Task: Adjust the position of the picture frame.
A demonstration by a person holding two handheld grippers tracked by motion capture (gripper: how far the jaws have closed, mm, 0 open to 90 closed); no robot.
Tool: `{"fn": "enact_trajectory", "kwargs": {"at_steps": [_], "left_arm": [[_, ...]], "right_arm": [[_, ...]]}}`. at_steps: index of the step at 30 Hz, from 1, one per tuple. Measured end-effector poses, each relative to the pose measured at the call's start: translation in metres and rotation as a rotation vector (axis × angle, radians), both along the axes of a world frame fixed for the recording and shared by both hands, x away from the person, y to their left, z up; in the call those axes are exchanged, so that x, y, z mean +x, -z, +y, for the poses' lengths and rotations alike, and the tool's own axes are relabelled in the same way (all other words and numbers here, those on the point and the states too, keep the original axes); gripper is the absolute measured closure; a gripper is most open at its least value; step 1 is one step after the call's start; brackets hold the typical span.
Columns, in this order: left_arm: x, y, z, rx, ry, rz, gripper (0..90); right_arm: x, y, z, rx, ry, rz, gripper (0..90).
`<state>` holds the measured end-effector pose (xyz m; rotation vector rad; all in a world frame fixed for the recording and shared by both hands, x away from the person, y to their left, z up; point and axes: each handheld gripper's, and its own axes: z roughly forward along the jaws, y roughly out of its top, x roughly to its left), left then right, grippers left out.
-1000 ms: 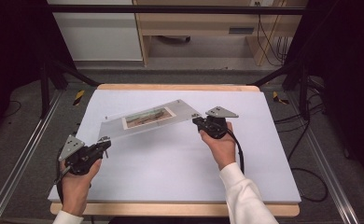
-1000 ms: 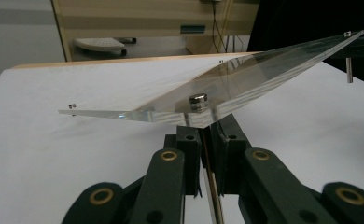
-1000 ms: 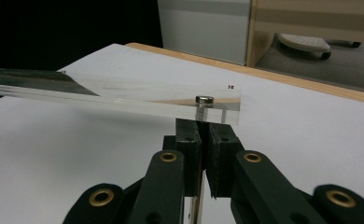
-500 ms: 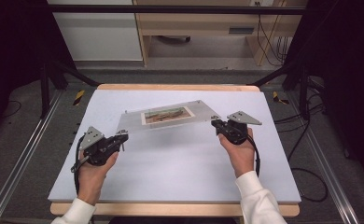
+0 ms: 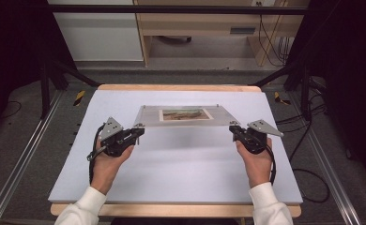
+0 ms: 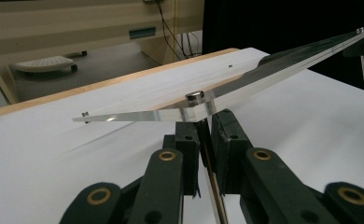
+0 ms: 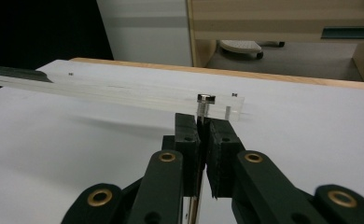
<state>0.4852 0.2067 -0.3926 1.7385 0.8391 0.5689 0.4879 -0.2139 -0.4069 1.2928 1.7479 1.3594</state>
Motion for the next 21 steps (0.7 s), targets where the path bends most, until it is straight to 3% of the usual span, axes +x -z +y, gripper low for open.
{"fn": "enact_trajectory", "kwargs": {"at_steps": [7, 21], "left_arm": [[0.007, 0.001, -0.008, 0.01, 0.019, -0.004, 80.5], [0.023, 0.012, -0.017, 0.014, 0.007, -0.003, 80.5]], "right_arm": [[-0.008, 0.005, -0.01, 0.008, 0.022, -0.004, 84.0], [-0.007, 0.017, -0.016, 0.021, 0.056, 0.001, 83.7]]}}
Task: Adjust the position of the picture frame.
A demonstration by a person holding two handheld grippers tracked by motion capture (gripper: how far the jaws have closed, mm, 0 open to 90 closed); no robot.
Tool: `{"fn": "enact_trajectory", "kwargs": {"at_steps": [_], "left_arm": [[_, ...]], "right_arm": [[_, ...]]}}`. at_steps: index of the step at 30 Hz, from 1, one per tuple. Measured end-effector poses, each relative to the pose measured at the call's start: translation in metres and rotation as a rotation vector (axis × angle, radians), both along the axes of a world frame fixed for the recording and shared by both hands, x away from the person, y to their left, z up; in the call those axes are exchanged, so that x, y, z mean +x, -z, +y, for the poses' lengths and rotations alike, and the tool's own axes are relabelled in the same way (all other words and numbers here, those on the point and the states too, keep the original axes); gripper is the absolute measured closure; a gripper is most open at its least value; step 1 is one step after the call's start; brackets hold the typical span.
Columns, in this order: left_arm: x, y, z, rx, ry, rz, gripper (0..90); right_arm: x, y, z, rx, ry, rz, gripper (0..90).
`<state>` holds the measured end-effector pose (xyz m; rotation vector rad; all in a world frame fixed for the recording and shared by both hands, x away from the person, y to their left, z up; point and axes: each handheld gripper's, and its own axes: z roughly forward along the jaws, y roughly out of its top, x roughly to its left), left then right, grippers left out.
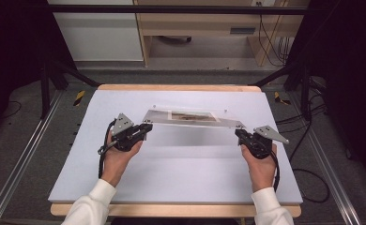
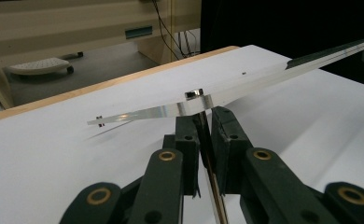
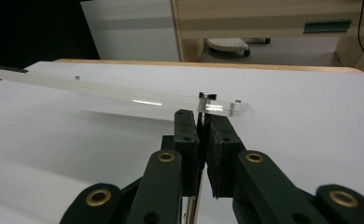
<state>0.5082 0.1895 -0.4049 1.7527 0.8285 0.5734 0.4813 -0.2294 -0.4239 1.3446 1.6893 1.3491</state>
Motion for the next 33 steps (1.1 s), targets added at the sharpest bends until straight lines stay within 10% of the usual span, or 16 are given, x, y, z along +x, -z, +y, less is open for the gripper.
{"fn": "enact_trajectory", "kwargs": {"at_steps": [33], "left_arm": [[-0.023, 0.04, 0.009, 0.039, -0.019, 0.128, 82.2]], "right_arm": [[-0.021, 0.024, 0.011, -0.051, -0.023, 0.083, 84.9]]}}
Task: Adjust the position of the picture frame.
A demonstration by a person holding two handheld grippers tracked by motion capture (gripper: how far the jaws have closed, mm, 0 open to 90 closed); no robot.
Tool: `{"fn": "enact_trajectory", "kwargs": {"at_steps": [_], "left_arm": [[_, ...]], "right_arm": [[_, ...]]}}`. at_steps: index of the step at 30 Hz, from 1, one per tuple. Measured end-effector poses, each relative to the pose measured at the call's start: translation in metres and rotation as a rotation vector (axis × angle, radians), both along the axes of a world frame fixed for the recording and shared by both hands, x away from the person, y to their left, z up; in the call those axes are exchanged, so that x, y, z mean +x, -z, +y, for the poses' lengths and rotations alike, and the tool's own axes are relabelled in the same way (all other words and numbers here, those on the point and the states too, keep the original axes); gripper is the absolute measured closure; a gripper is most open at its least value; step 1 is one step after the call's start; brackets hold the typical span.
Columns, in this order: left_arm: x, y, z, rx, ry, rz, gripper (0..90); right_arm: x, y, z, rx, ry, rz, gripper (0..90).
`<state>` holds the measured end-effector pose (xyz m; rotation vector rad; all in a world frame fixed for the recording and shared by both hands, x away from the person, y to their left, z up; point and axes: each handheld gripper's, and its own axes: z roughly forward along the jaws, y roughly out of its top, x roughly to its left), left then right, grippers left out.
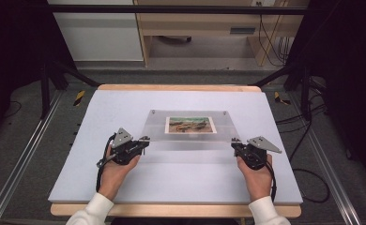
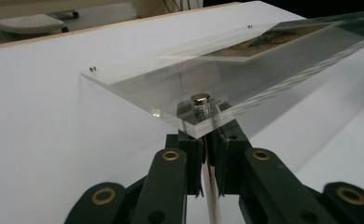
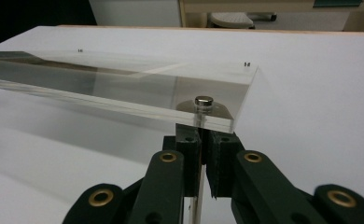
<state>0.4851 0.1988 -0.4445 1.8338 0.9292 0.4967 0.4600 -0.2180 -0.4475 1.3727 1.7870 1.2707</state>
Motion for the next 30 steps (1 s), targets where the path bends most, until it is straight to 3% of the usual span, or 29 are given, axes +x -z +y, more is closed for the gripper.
{"fn": "enact_trajectory", "kwargs": {"at_steps": [16, 30], "left_arm": [[-0.007, 0.015, -0.001, -0.011, -0.011, 0.092, 83.6], [-0.007, 0.018, -0.002, 0.017, -0.011, 0.168, 83.9]], "right_arm": [[-0.004, 0.014, -0.004, 0.007, -0.02, 0.086, 84.5], [-0.005, 0.02, -0.004, 0.007, -0.02, 0.139, 82.4]]}}
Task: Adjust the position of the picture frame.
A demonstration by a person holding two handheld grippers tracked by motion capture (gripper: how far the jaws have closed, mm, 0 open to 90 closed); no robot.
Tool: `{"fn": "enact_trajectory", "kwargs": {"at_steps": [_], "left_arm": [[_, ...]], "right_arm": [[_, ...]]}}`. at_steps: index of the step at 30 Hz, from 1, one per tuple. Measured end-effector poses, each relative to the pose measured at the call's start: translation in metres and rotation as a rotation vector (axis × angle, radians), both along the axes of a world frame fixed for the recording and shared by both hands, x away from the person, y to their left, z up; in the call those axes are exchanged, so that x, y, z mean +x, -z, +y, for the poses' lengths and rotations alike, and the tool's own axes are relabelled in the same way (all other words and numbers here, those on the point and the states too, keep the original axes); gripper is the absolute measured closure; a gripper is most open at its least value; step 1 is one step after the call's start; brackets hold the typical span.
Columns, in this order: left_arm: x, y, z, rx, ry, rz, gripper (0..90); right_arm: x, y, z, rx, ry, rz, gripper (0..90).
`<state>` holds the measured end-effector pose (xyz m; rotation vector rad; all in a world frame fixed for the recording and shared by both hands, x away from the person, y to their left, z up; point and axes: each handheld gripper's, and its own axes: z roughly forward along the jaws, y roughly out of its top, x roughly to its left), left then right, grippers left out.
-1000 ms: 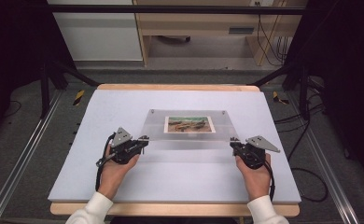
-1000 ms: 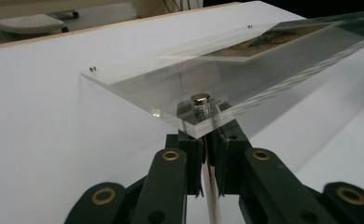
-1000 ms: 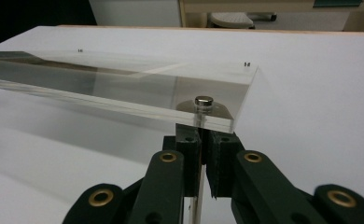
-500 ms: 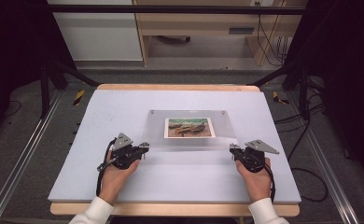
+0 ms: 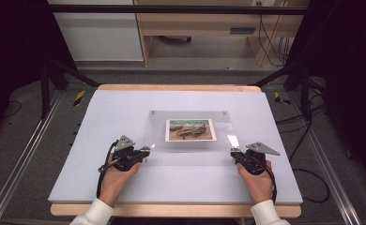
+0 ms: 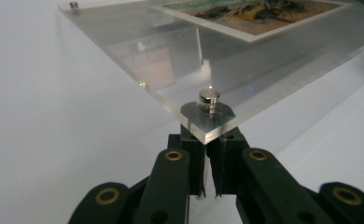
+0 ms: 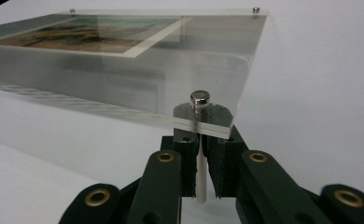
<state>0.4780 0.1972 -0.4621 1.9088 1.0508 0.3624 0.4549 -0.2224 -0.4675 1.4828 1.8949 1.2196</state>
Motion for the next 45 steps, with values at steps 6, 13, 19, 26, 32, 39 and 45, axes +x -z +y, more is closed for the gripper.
{"fn": "enact_trajectory", "kwargs": {"at_steps": [6, 13, 19, 26, 32, 39, 45], "left_arm": [[0.0, 0.001, -0.001, 0.013, -0.005, 0.023, 83.9], [-0.001, 0.003, -0.002, 0.026, -0.003, 0.034, 83.9], [-0.001, 0.004, -0.002, 0.035, 0.0, 0.032, 83.9], [-0.001, 0.004, -0.002, 0.041, 0.002, 0.031, 84.0], [-0.002, 0.004, -0.001, 0.052, 0.008, 0.025, 83.2], [-0.01, -0.002, 0.006, 0.057, 0.019, 0.034, 48.0], [-0.012, -0.007, 0.012, 0.02, 0.018, 0.041, 18.0]], "right_arm": [[0.0, 0.002, -0.001, -0.001, -0.004, 0.02, 81.6], [0.0, 0.004, -0.001, 0.001, 0.002, 0.039, 78.7], [0.0, 0.004, -0.002, 0.012, 0.003, 0.044, 78.3], [-0.001, 0.004, -0.003, 0.015, 0.004, 0.044, 76.0], [-0.002, 0.006, -0.005, 0.006, -0.002, 0.068, 63.4], [-0.004, 0.004, -0.007, -0.047, -0.037, 0.147, 33.4], [-0.015, -0.004, -0.011, -0.053, -0.05, 0.117, 18.3]]}}
